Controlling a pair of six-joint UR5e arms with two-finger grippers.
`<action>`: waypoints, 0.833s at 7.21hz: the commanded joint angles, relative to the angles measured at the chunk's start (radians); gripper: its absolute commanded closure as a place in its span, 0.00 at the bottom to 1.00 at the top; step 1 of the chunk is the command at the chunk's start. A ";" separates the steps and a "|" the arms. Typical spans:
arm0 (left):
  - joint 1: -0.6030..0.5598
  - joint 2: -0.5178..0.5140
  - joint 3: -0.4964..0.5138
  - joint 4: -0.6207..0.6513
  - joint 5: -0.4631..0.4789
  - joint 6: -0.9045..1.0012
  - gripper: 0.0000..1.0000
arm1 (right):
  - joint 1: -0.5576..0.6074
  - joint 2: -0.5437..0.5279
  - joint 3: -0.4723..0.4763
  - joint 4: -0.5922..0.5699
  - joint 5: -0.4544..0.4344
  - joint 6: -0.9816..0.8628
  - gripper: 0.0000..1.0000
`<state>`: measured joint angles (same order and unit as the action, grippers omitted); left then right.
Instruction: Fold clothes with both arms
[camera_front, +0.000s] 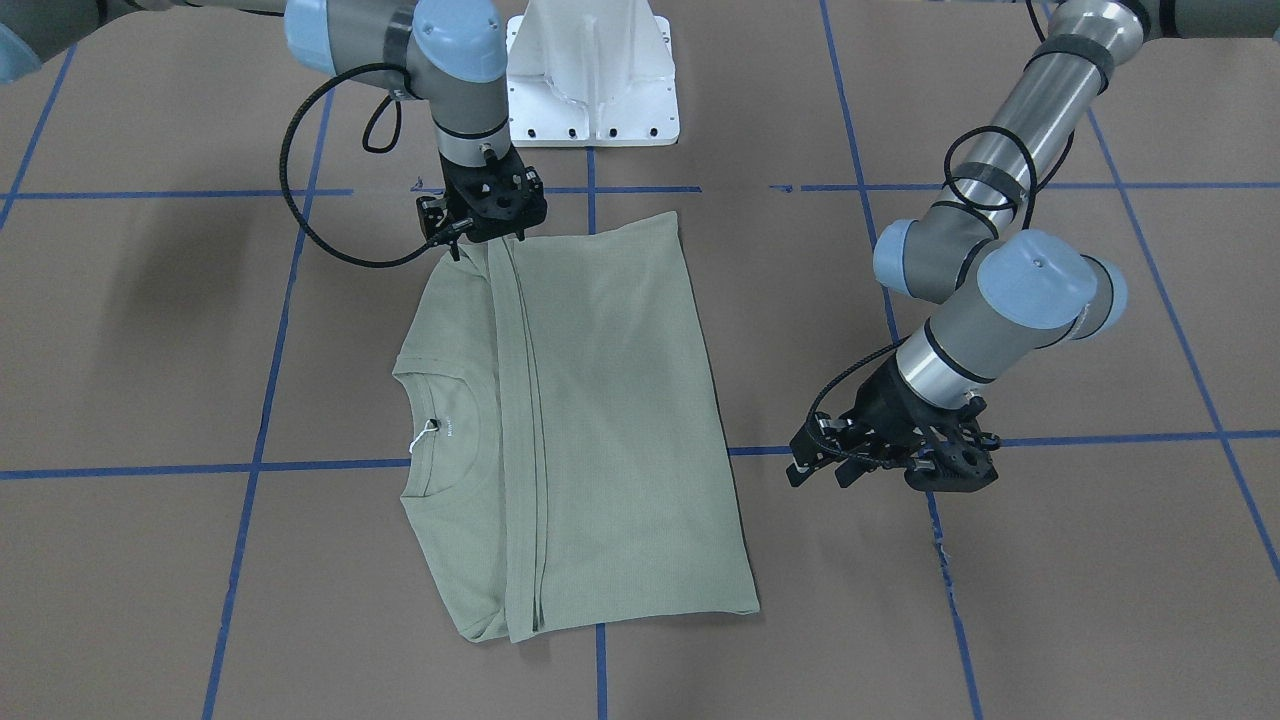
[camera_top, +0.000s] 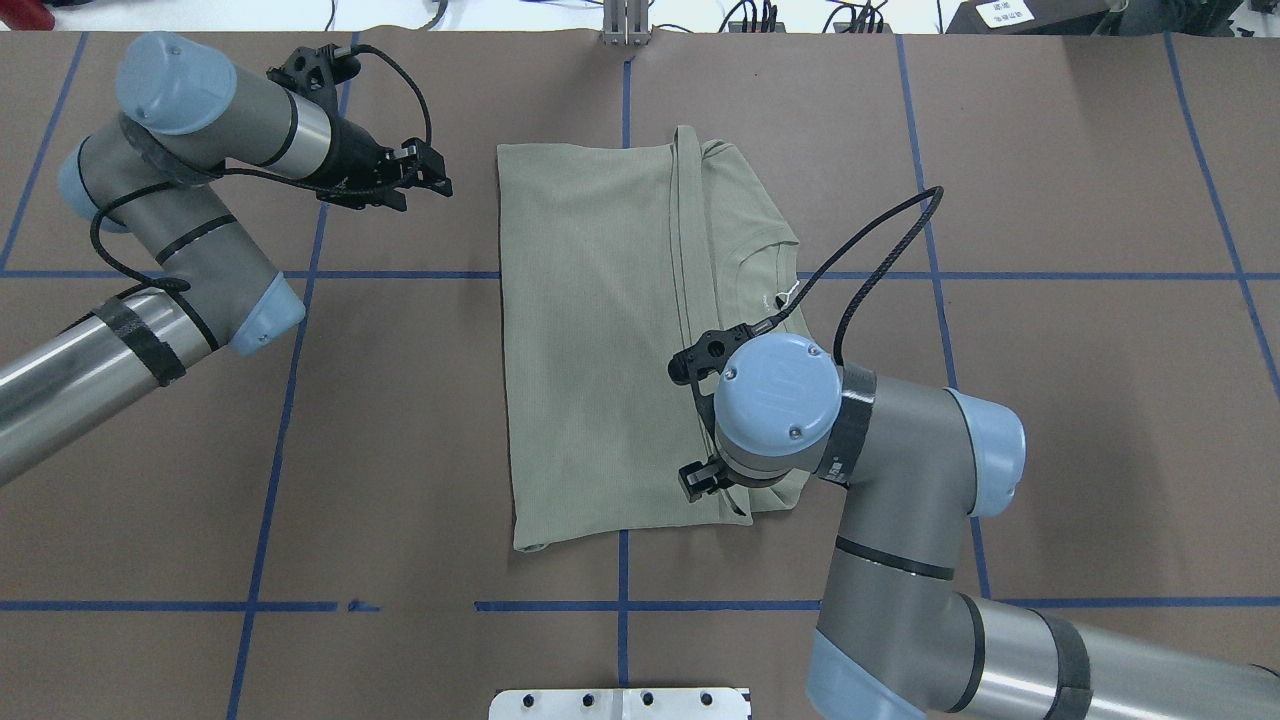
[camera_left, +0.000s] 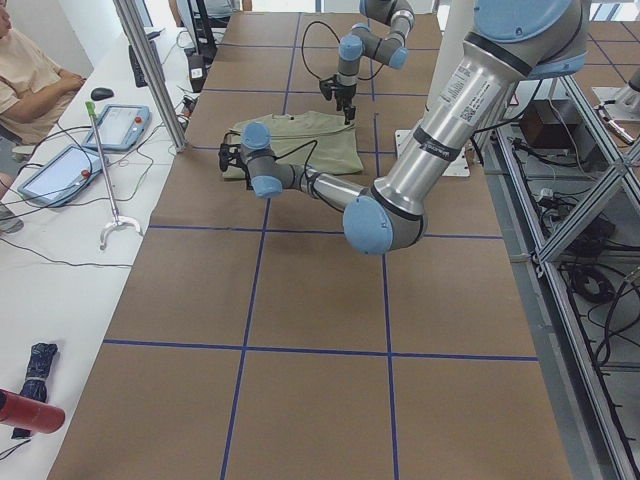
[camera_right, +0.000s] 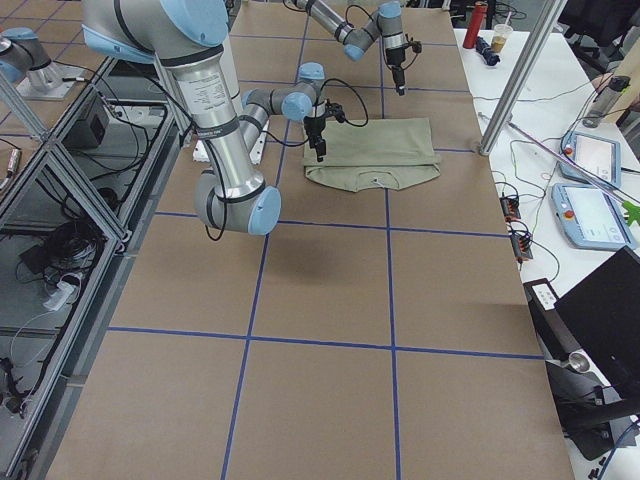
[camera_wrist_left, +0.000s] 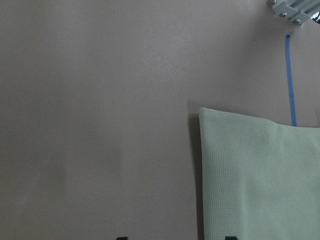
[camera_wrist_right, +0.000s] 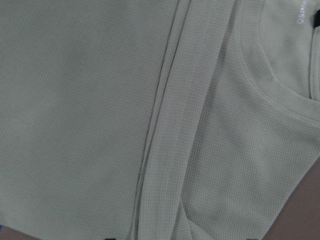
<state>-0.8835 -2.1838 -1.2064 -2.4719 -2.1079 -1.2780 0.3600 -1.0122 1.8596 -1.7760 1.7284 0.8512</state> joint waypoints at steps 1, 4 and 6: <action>0.000 0.015 0.001 -0.009 0.002 0.000 0.29 | -0.055 0.017 -0.008 -0.080 -0.087 -0.017 0.19; 0.000 0.013 -0.001 -0.010 0.000 -0.001 0.29 | -0.072 0.024 -0.025 -0.083 -0.118 -0.017 0.47; 0.000 0.013 -0.002 -0.010 0.000 -0.001 0.29 | -0.072 0.052 -0.051 -0.082 -0.122 -0.017 0.47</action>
<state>-0.8836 -2.1707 -1.2075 -2.4819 -2.1075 -1.2791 0.2893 -0.9764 1.8235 -1.8580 1.6090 0.8345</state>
